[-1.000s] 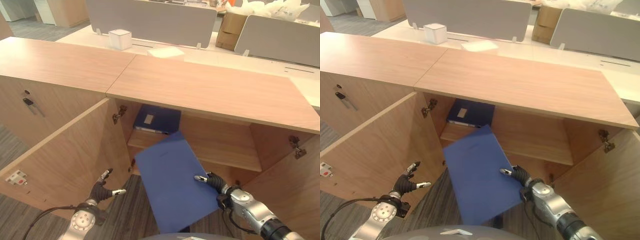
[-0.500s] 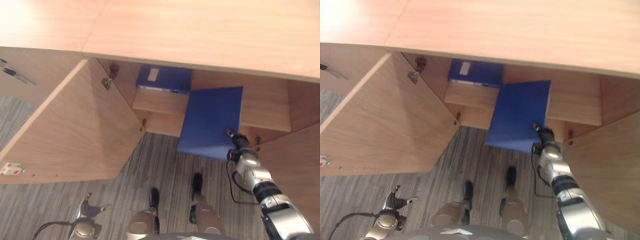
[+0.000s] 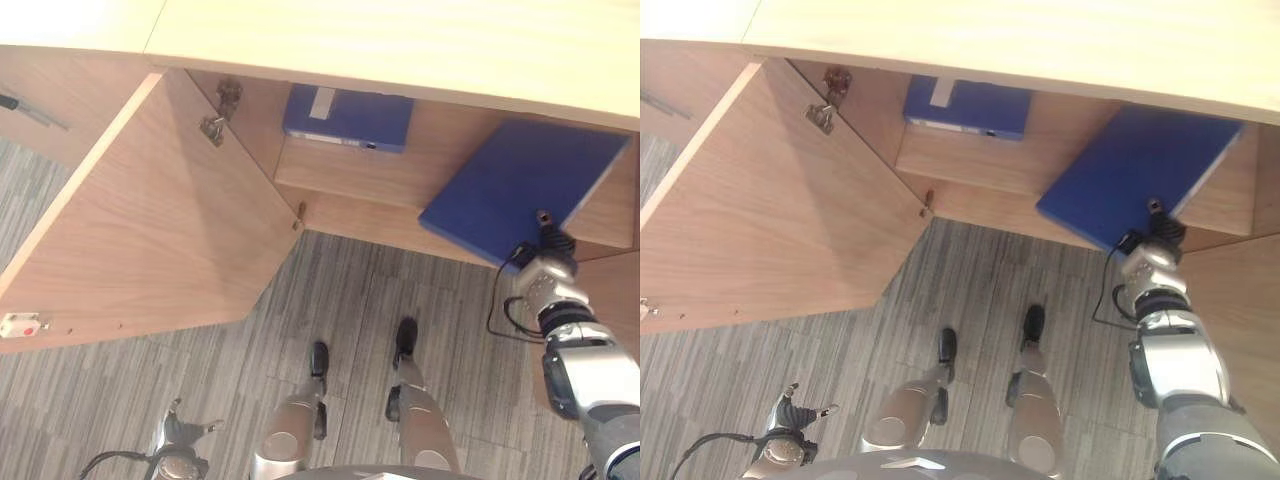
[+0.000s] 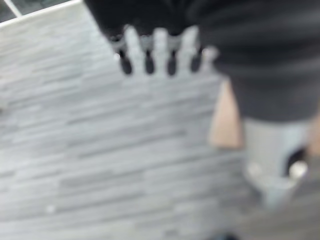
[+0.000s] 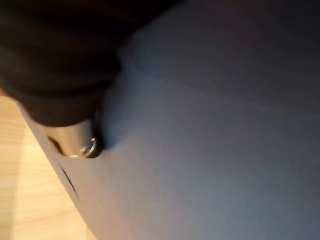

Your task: Put the empty folder in the office cabinet

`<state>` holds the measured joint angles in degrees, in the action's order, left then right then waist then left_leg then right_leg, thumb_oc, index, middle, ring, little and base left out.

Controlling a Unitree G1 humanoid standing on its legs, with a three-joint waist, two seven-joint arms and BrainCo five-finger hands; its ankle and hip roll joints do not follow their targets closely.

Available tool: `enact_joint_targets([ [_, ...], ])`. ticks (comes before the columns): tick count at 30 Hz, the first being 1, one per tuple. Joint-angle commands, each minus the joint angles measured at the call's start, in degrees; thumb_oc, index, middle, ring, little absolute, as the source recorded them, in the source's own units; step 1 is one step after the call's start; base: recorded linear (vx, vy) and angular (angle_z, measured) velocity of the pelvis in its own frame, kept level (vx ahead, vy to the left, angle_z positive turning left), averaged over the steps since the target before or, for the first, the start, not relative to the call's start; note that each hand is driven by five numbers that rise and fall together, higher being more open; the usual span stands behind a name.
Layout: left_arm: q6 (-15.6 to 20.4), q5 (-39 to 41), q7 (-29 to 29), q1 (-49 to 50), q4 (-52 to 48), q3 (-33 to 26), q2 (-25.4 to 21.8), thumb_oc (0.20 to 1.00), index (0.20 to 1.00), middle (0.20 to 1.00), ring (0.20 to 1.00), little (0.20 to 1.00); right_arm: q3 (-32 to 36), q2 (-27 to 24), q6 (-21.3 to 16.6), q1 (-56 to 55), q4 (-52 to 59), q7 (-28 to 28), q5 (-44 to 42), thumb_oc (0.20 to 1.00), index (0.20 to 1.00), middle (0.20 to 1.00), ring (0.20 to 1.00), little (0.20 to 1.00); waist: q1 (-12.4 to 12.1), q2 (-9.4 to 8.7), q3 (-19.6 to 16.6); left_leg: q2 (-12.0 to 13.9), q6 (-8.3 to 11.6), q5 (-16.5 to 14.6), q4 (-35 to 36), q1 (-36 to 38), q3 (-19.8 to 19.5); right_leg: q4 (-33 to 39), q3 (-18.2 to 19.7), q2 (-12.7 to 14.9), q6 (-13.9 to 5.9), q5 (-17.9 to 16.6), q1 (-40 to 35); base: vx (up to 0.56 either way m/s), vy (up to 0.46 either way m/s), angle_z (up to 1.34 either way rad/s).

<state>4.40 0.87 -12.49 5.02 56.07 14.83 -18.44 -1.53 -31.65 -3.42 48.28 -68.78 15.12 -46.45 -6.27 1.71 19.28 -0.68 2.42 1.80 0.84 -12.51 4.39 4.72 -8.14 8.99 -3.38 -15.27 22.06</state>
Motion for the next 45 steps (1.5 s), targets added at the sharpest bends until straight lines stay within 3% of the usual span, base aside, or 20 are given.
enact_joint_targets([
  [1, 0.03, 0.65, -1.97, -1.62, 0.07, 2.13, -2.60, 1.000, 1.000, 1.000, 1.000, 1.000, 1.45, -5.82, -5.06, 6.86, -0.76, 1.29, -5.77, 0.200, 0.200, 0.200, 0.200, 0.200, -1.90, 1.81, 0.20, 1.17, 1.54, 3.29, 4.16, -4.93, -1.90, -4.68, -1.50, 0.91, -4.89, 11.69, -4.51, 0.00, -0.030, 0.25],
  [9, 0.02, 1.71, -1.30, -1.86, -1.02, 3.98, -3.55, 1.000, 1.000, 1.000, 1.000, 1.000, 1.17, -12.99, -8.14, 18.09, -3.28, 2.95, -12.94, 0.200, 0.200, 0.200, 0.200, 0.200, -4.17, 3.38, 1.51, 2.47, 2.40, 3.87, 4.16, -9.00, -2.77, -8.19, -3.35, 0.77, -4.23, 13.66, 0.53, -0.01, -0.060, 0.11],
  [10, 0.12, 2.27, -1.36, -1.89, -1.77, 4.14, -4.26, 1.000, 1.000, 1.000, 1.000, 1.000, 0.83, -14.10, -9.25, 20.85, -3.47, 3.45, -14.16, 0.200, 0.200, 0.200, 0.200, 0.200, -5.13, 3.83, 1.88, 2.59, 2.09, 3.42, 4.16, -9.55, -3.13, -9.67, -2.99, 0.47, -4.21, 16.05, 1.90, 0.00, -0.119, 0.13],
  [12, 0.06, 2.49, -1.40, -2.27, -2.69, 4.14, -4.71, 1.000, 1.000, 1.000, 1.000, 1.000, 0.99, -15.07, -10.27, 22.91, -3.85, 4.18, -15.94, 0.200, 0.200, 0.200, 0.200, 0.200, -5.93, 4.15, 2.58, 2.59, 1.78, 3.11, 1.27, -12.12, -3.29, -12.90, -2.91, 1.17, -3.69, 17.40, 4.45, -0.04, -0.099, 0.00],
  [17, -0.39, 2.65, -1.38, -3.13, -4.86, 4.93, -5.99, 1.000, 1.000, 1.000, 1.000, 1.000, 4.83, -17.51, -12.93, 24.77, -5.25, 6.94, -20.49, 0.200, 0.200, 0.200, 0.200, 0.200, -6.74, 5.44, 2.38, 1.42, 1.28, -2.07, -11.51, -22.17, -5.51, -22.72, -3.53, 3.03, -2.37, 21.42, 11.19, -0.03, -0.060, 0.16],
  [23, -1.10, 2.11, -2.65, -2.94, -6.72, 6.07, -6.09, 1.000, 1.000, 1.000, 1.000, 1.000, 9.79, -18.78, -16.01, 24.77, -6.19, 13.93, -22.32, 0.200, 0.200, 0.200, 0.200, 0.200, -7.03, 6.92, 0.52, 0.29, 0.38, -6.12, -19.31, -28.32, -6.60, -32.56, -2.62, 4.54, -1.50, 25.09, 17.93, 0.02, 0.011, 0.15],
  [30, -0.91, 1.58, -3.87, -1.66, -11.43, 6.97, -6.24, 1.000, 1.000, 1.000, 1.000, 1.000, 13.38, -18.52, -19.84, 23.38, -3.87, 21.00, -21.16, 0.200, 0.200, 0.200, 0.200, 0.200, -7.94, 8.51, -1.19, -1.55, -0.33, -7.21, -22.04, -32.29, -7.08, -36.47, -2.26, 5.91, -1.16, 26.89, 22.30, 0.01, 0.035, 0.08],
  [33, -0.80, 1.46, -4.21, -1.39, -12.68, 7.13, -6.32, 1.000, 1.000, 1.000, 1.000, 1.000, 14.77, -17.12, -21.00, 22.70, -2.68, 21.33, -23.17, 0.200, 0.200, 0.200, 0.200, 0.200, -8.59, 8.90, -2.57, -2.41, -0.55, -6.92, -21.07, -33.10, -7.59, -36.40, -2.12, 6.59, -1.32, 27.10, 23.27, 0.01, 0.026, 0.13],
  [39, -0.44, 1.62, -4.06, -1.31, -13.46, 7.22, -6.52, 1.000, 1.000, 1.000, 1.000, 1.000, 13.27, -17.42, -19.22, 24.14, -3.70, 18.21, -25.81, 0.200, 0.200, 0.200, 0.200, 0.200, -9.55, 9.31, -3.63, -3.25, -0.60, -5.80, -18.87, -33.07, -8.02, -35.45, -2.43, 7.61, -1.63, 26.62, 23.65, 0.01, 0.032, 0.15],
  [45, 0.12, 2.26, -2.85, -0.46, -14.75, 7.21, -7.18, 1.000, 1.000, 1.000, 1.000, 1.000, 6.27, -21.66, -15.37, 28.89, -5.33, 13.42, -25.55, 0.200, 0.200, 0.200, 0.200, 0.200, -10.89, 9.30, -4.54, -3.70, -0.18, -3.86, -14.69, -32.84, -8.21, -33.64, -2.97, 8.64, -2.17, 25.74, 24.23, 0.01, 0.029, 0.08],
])
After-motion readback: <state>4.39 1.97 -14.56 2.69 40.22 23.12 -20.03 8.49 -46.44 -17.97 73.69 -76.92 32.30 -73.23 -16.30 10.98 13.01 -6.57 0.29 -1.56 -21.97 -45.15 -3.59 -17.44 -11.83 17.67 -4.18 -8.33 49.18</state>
